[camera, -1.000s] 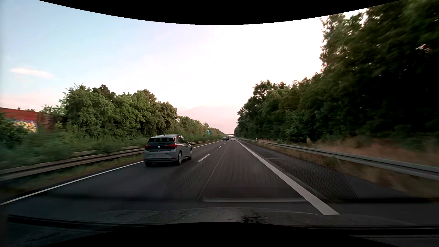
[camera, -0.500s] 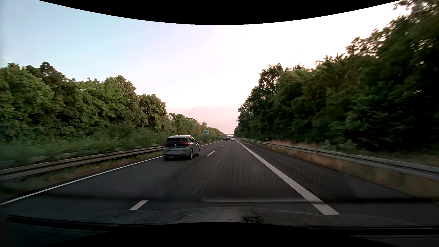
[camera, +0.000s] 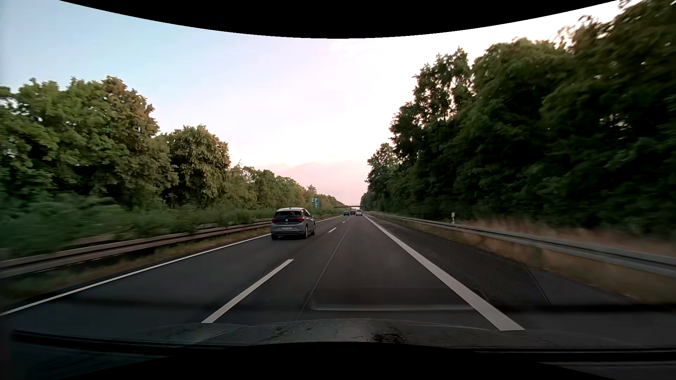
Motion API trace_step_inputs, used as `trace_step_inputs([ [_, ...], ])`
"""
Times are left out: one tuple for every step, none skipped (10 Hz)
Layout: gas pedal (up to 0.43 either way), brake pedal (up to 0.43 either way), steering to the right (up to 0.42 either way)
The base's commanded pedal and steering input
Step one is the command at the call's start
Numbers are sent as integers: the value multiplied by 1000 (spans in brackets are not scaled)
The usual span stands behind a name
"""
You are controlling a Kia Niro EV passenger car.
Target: Follow the waypoints while adhering to traffic rules and regulations
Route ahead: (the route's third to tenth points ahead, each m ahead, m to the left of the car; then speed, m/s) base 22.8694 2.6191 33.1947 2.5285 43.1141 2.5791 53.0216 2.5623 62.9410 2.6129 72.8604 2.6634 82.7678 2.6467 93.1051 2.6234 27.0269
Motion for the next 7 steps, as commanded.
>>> trace_step_inputs([
  [299,0,-4],
  [299,0,-4],
  [299,0,-4],
  [299,0,-4],
  [299,0,-4],
  [299,0,-4],
  [299,0,-3],
])
